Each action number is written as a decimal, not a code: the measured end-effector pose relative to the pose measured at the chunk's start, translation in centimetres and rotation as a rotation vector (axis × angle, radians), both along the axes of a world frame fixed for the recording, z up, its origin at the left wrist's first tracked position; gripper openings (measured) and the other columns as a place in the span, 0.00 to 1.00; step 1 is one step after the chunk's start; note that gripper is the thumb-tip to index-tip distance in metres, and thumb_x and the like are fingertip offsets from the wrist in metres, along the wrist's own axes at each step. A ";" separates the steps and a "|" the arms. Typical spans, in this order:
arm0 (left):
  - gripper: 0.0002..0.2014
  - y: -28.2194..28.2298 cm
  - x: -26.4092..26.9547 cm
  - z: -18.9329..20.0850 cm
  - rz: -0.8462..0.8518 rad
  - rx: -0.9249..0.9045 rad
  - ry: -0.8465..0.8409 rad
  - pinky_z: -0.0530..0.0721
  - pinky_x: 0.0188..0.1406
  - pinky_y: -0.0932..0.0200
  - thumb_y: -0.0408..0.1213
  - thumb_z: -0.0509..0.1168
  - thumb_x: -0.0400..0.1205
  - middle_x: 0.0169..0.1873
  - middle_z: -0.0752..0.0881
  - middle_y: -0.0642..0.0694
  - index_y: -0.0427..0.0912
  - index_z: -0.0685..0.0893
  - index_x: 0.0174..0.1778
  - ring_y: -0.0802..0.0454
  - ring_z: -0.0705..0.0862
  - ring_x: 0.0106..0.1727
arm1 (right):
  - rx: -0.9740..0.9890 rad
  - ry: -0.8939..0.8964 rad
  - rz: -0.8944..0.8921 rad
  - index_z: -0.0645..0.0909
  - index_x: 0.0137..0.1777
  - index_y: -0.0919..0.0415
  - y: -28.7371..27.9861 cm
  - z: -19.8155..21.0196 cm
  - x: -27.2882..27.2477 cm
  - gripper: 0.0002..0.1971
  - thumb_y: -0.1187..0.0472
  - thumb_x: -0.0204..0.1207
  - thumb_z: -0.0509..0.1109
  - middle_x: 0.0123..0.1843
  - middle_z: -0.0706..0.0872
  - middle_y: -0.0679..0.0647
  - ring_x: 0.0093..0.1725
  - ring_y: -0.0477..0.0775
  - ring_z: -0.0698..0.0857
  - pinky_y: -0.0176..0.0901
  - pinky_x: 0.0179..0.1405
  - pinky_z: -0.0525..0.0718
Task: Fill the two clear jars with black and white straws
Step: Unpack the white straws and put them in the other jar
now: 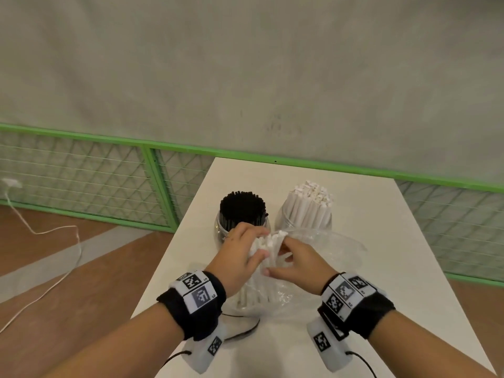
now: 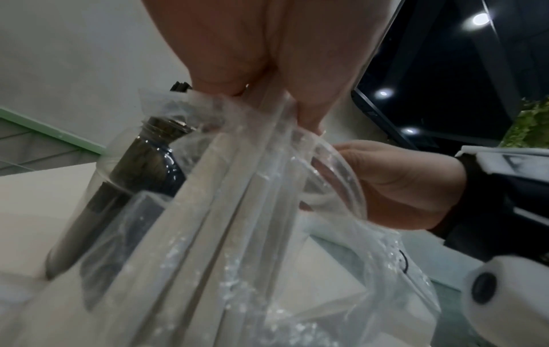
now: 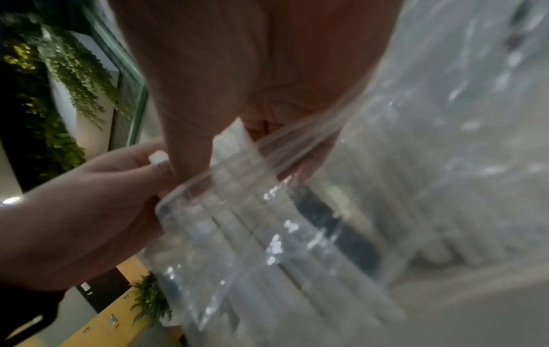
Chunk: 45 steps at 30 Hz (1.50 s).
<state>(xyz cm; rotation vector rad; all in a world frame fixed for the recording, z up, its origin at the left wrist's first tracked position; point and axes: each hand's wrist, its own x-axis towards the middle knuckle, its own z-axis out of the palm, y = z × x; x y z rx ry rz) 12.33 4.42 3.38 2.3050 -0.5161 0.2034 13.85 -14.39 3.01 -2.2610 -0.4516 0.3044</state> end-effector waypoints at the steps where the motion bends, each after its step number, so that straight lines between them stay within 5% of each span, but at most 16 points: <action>1: 0.17 -0.1 -0.1 0.0 0.002 -0.020 -0.005 0.64 0.61 0.80 0.40 0.64 0.82 0.60 0.74 0.52 0.48 0.76 0.67 0.62 0.73 0.61 | 0.047 0.009 -0.011 0.75 0.64 0.48 0.5 -0.5 0.0 0.31 0.43 0.63 0.80 0.56 0.82 0.43 0.55 0.41 0.81 0.37 0.55 0.81; 4: 0.17 -0.1 -0.3 0.2 -0.010 -0.068 -0.003 0.67 0.64 0.73 0.38 0.63 0.82 0.59 0.74 0.52 0.50 0.76 0.67 0.60 0.74 0.62 | 0.178 0.004 -0.045 0.77 0.58 0.46 1.4 -0.7 -0.1 0.28 0.44 0.59 0.83 0.53 0.85 0.46 0.52 0.44 0.84 0.42 0.52 0.84; 9: 0.19 -0.5 -1.1 0.6 -0.031 -0.130 0.067 0.67 0.68 0.69 0.36 0.63 0.82 0.60 0.71 0.53 0.52 0.75 0.69 0.62 0.72 0.63 | 0.355 0.096 0.021 0.83 0.51 0.48 2.1 -0.4 0.3 0.20 0.63 0.61 0.83 0.47 0.89 0.48 0.48 0.42 0.87 0.36 0.46 0.84; 15: 0.30 0.3 -1.5 -0.1 -0.020 -0.025 0.172 0.59 0.76 0.56 0.48 0.62 0.77 0.73 0.62 0.54 0.59 0.62 0.76 0.55 0.60 0.76 | 0.410 0.099 0.045 0.85 0.50 0.54 2.9 -0.8 0.6 0.18 0.58 0.59 0.80 0.46 0.90 0.53 0.49 0.50 0.88 0.44 0.49 0.86; 23: 0.20 -0.1 -1.7 0.8 0.064 -0.048 0.020 0.62 0.61 0.84 0.38 0.65 0.82 0.63 0.78 0.60 0.56 0.75 0.71 0.68 0.73 0.63 | 0.441 0.088 -0.014 0.84 0.51 0.52 1.6 -0.8 0.6 0.16 0.61 0.63 0.81 0.49 0.90 0.53 0.51 0.50 0.89 0.46 0.52 0.87; 26: 0.18 -0.5 -1.5 0.8 0.119 -0.044 0.000 0.70 0.60 0.78 0.36 0.64 0.81 0.61 0.82 0.56 0.51 0.78 0.68 0.65 0.77 0.60 | 0.473 0.050 -0.008 0.86 0.50 0.50 0.9 -0.2 0.4 0.14 0.63 0.67 0.81 0.48 0.91 0.49 0.50 0.44 0.89 0.37 0.51 0.85; 31: 0.14 -0.7 -1.4 0.6 0.211 -0.082 0.038 0.76 0.53 0.72 0.36 0.64 0.80 0.53 0.83 0.57 0.52 0.79 0.60 0.61 0.81 0.55 | 0.494 -0.014 -0.041 0.86 0.53 0.53 -0.2 0.0 0.5 0.13 0.63 0.69 0.78 0.49 0.90 0.51 0.51 0.47 0.88 0.45 0.54 0.85; 37: 0.23 -1.1 -1.5 0.8 0.049 -0.102 0.075 0.73 0.64 0.70 0.43 0.65 0.78 0.64 0.77 0.62 0.60 0.71 0.70 0.69 0.74 0.64 | 0.500 0.004 0.003 0.81 0.46 0.43 0.1 0.1 0.6 0.14 0.62 0.65 0.75 0.42 0.87 0.44 0.44 0.44 0.86 0.38 0.45 0.83; 45: 0.09 -1.2 -0.6 0.6 0.177 -0.035 0.018 0.79 0.55 0.61 0.40 0.63 0.82 0.52 0.83 0.59 0.52 0.79 0.57 0.62 0.80 0.54 | 0.487 0.073 0.026 0.82 0.41 0.56 -0.5 0.9 0.6 0.06 0.60 0.64 0.73 0.37 0.85 0.47 0.39 0.46 0.84 0.41 0.42 0.82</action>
